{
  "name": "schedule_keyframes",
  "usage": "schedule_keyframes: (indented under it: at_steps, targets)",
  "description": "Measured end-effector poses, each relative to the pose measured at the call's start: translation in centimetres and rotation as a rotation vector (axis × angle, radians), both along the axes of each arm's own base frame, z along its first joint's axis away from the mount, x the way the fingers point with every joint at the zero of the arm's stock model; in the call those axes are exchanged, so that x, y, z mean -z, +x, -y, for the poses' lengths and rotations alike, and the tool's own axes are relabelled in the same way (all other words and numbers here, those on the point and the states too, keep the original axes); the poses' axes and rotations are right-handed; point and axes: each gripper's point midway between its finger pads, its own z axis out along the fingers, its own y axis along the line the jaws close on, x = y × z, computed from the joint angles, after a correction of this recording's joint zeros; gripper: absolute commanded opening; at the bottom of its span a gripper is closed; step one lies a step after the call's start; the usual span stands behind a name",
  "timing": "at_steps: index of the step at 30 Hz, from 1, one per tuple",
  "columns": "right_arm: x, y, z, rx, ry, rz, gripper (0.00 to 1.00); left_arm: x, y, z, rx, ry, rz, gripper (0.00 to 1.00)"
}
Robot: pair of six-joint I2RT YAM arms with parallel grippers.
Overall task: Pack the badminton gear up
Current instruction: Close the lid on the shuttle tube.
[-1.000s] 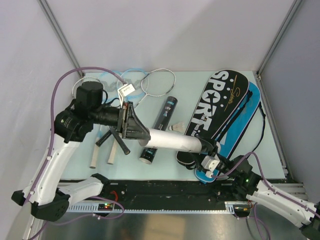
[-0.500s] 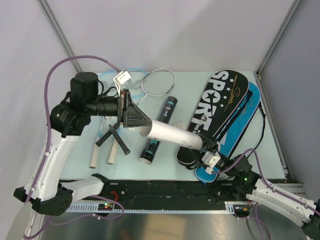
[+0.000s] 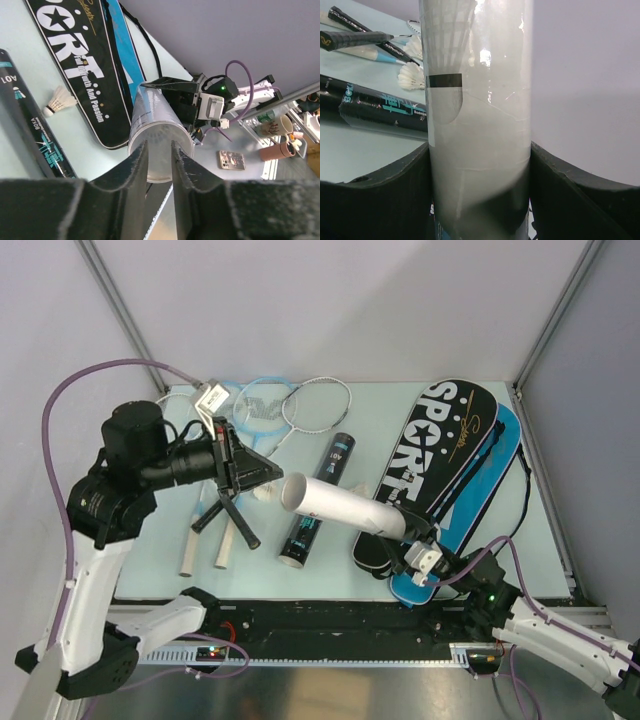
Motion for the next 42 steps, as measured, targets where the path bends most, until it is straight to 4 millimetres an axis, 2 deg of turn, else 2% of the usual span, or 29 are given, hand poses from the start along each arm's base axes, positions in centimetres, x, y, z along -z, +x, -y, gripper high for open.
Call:
schedule_keyframes:
  at_steps: [7,15,20,25,27,31,34,37,42]
  targets:
    - [0.0,0.3,-0.1,0.009,-0.006,-0.015,0.26,1.0,0.1,-0.2,-0.014,0.013,-0.016,0.14]
    - [0.6,0.9,-0.3,0.024,-0.025,-0.050,0.25,5.3,1.3,0.5,-0.001,0.082,-0.112,0.10]
    - [2.7,1.8,-0.2,0.061,-0.086,-0.105,0.23,7.5,2.8,1.4,0.009,0.134,-0.136,0.08]
    - [4.6,2.2,0.1,0.087,-0.140,-0.153,0.23,9.6,3.9,1.7,0.002,0.177,-0.163,0.10]
    - [4.9,2.4,0.2,0.097,-0.148,-0.162,0.23,9.9,4.1,1.8,0.006,0.183,-0.167,0.13]
    - [5.1,2.5,0.3,0.106,-0.146,-0.174,0.24,10.0,4.6,1.7,-0.006,0.193,-0.158,0.25]
    - [4.6,2.4,0.1,0.096,-0.113,-0.178,0.24,9.2,5.3,1.2,-0.051,0.196,-0.133,0.36]
    - [3.2,2.3,-0.2,0.081,-0.047,-0.175,0.24,7.4,6.7,-0.1,-0.143,0.197,-0.087,0.49]
    - [1.1,3.2,0.2,0.130,0.066,-0.250,0.24,2.5,8.8,-2.6,-0.322,0.177,0.053,0.76]
